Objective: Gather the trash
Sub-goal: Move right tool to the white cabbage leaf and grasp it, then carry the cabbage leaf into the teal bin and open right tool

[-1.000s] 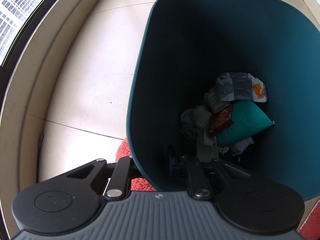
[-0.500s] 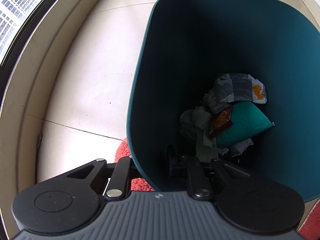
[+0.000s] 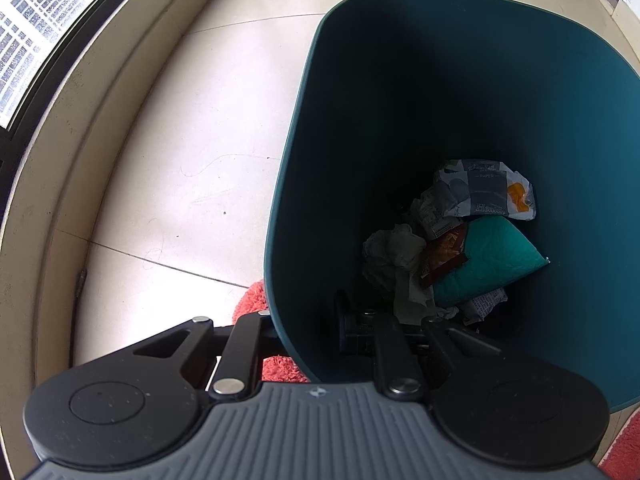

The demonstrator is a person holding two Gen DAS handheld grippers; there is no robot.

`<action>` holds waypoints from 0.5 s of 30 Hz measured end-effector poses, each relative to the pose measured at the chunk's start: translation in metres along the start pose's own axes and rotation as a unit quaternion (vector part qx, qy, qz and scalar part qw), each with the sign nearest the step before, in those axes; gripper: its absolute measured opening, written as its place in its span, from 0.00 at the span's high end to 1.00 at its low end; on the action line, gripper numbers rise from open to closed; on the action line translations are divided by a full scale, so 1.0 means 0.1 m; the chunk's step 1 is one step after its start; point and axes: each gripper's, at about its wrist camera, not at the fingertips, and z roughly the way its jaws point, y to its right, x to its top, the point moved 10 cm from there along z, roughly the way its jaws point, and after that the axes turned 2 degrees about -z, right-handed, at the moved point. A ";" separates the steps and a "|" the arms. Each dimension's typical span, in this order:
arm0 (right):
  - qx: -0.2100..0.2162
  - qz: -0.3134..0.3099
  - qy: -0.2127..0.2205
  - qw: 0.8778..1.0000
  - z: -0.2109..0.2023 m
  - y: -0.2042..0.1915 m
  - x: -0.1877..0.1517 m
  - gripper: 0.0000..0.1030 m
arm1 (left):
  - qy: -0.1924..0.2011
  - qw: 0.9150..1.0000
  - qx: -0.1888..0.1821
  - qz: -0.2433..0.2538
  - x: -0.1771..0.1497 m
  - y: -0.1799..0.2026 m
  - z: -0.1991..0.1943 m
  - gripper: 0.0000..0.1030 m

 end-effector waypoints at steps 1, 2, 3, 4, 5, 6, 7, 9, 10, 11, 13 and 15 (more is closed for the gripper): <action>0.009 -0.005 0.007 1.000 -0.13 -0.07 0.03 0.96 | 0.003 1.000 0.003 0.000 0.01 0.00 -0.01 0.84; 0.017 -0.009 0.013 1.000 -0.25 -0.14 0.06 0.96 | 0.005 1.000 0.006 -0.001 0.01 0.00 -0.02 0.84; 0.025 -0.014 0.020 0.999 -0.37 -0.20 0.09 0.96 | 0.006 1.000 0.008 -0.001 0.01 0.00 -0.03 0.84; 0.033 -0.019 0.030 0.999 -0.50 -0.27 0.13 0.96 | 0.007 1.000 0.009 -0.002 0.01 0.00 -0.03 0.84; 0.042 -0.025 0.038 0.998 -0.63 -0.35 0.17 0.96 | 0.008 1.000 0.011 -0.002 0.01 0.00 -0.04 0.84; 0.050 -0.030 0.045 0.997 -0.75 -0.42 0.21 0.96 | 0.009 1.000 0.011 -0.003 0.01 0.00 -0.04 0.84; 0.058 -0.035 0.054 0.996 -0.89 -0.50 0.25 0.97 | 0.010 1.000 0.011 -0.004 0.00 -0.01 -0.05 0.84; 0.076 -0.044 0.070 0.994 -1.14 -0.66 0.32 0.97 | 0.012 1.000 0.015 -0.003 0.02 -0.01 -0.07 0.84; 0.085 -0.050 0.079 0.992 -1.27 -0.75 0.36 0.96 | 0.013 1.000 0.017 -0.003 0.02 -0.01 -0.08 0.84; 0.092 -0.056 0.087 0.990 -1.38 -0.83 0.39 0.96 | 0.013 1.000 0.018 -0.002 0.03 0.01 -0.09 0.84; 0.107 -0.066 0.100 0.987 -1.55 -0.99 0.44 0.96 | 0.014 1.000 0.019 -0.002 0.03 0.03 -0.12 0.84; 0.124 -0.081 0.111 0.983 -1.70 -1.20 0.48 0.96 | 0.015 1.000 0.016 -0.003 0.03 0.03 -0.13 0.84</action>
